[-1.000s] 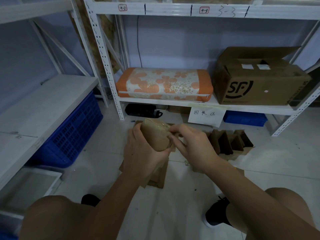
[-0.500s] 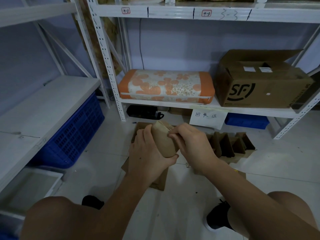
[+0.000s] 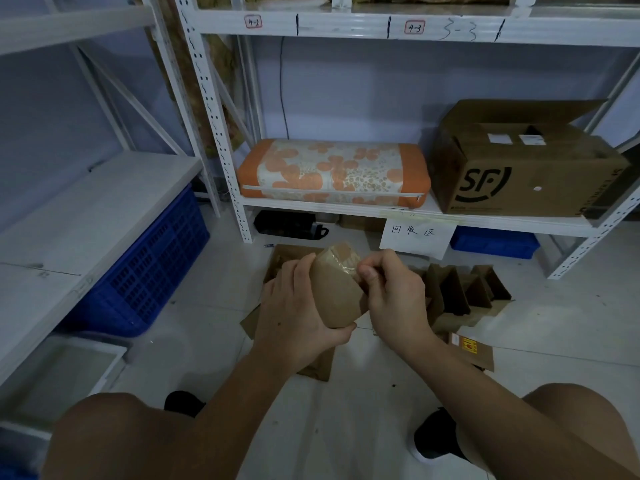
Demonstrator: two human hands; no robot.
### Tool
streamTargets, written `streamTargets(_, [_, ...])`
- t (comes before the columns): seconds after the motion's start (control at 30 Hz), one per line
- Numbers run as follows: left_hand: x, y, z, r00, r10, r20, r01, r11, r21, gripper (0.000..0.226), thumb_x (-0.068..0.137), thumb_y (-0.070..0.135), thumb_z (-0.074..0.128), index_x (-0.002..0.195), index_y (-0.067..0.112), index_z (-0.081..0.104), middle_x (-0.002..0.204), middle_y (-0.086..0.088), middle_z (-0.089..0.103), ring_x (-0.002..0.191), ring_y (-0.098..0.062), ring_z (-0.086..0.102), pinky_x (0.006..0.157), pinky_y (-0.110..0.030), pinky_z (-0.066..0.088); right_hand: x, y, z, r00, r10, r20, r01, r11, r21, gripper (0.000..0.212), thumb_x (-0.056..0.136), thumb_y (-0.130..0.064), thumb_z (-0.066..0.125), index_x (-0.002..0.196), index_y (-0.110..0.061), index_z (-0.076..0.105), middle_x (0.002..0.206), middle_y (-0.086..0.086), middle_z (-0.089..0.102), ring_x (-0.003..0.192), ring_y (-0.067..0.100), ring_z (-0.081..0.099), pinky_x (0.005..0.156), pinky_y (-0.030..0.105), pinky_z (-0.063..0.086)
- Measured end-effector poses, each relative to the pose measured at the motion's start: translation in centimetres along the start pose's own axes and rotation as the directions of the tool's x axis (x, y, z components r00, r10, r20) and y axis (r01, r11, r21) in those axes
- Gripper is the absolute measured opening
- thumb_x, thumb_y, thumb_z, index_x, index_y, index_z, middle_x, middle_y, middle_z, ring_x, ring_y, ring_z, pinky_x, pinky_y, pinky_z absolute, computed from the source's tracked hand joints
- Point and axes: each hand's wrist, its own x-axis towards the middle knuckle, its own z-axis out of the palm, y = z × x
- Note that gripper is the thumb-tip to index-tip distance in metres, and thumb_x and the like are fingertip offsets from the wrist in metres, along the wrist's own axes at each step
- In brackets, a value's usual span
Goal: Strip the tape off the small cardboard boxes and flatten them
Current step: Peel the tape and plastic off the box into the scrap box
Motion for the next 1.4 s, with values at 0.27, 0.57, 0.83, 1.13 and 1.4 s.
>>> streamTargets(0.27, [-1.2,-2.3,-0.3,0.997,-0.048,0.059,0.055,0.993,-0.108,0.123,0.054,0.072,0.087,0.149,0.02,0.03,0.139,0.001,0.043,0.12,-0.017,0.05,0.1,-0.043,0.05,0.8,-1.4,-1.1,0.936,-0.205,0.286,0.217,0.976,-0.011,0.007,0.1,-0.027,0.061,0.1,-0.023,0.067,0.086,-0.011,0.065,0.08,0.005,0.062,0.069,0.025,0.054])
streamTargets(0.57, [-0.8,-1.4,-0.3,0.993,-0.097,0.072,0.098,0.995,-0.015,0.123,0.057,0.079,0.079,0.152,0.021,0.027,0.14,0.003,0.04,0.125,-0.017,0.048,0.103,-0.043,0.047,2.2,-2.1,-1.6,0.878,-0.217,0.426,0.279,0.957,-0.086,0.028,0.082,-0.044,0.056,0.094,-0.022,0.07,0.085,-0.01,0.066,0.075,0.009,0.062,0.066,0.04,0.056])
streamTargets(0.83, [-0.4,-0.5,-0.2,0.987,-0.141,0.073,0.141,0.99,0.003,0.12,0.06,0.078,0.076,0.152,0.023,0.023,0.141,0.004,0.039,0.127,-0.017,0.045,0.104,-0.041,0.043,1.8,-0.9,-1.2,0.822,-0.314,0.475,0.478,0.834,-0.276,0.035,0.096,-0.044,0.049,0.108,-0.028,0.077,0.112,-0.008,0.07,0.086,0.011,0.068,0.065,0.036,0.059])
streamTargets(1.13, [-0.5,1.0,0.6,0.991,-0.12,0.061,0.116,0.991,0.064,0.117,0.061,0.073,0.076,0.151,0.022,0.022,0.14,0.003,0.04,0.129,-0.018,0.043,0.103,-0.04,0.039,2.1,-1.8,-0.2,0.912,-0.236,0.334,0.346,0.882,-0.319,0.027,0.091,-0.043,0.066,0.111,-0.025,0.071,0.099,-0.008,0.067,0.08,0.015,0.065,0.066,0.039,0.057])
streamTargets(1.4, [-0.1,2.0,0.8,0.982,-0.155,0.109,0.139,0.98,0.14,0.118,0.06,0.075,0.07,0.153,0.023,0.021,0.141,0.002,0.04,0.128,-0.019,0.044,0.102,-0.042,0.039,2.3,-1.6,0.6,0.914,-0.238,0.329,0.381,0.783,-0.492,0.009,0.088,-0.019,0.073,0.084,-0.012,0.072,0.075,0.002,0.061,0.051,0.022,0.057,0.043,0.029,0.039])
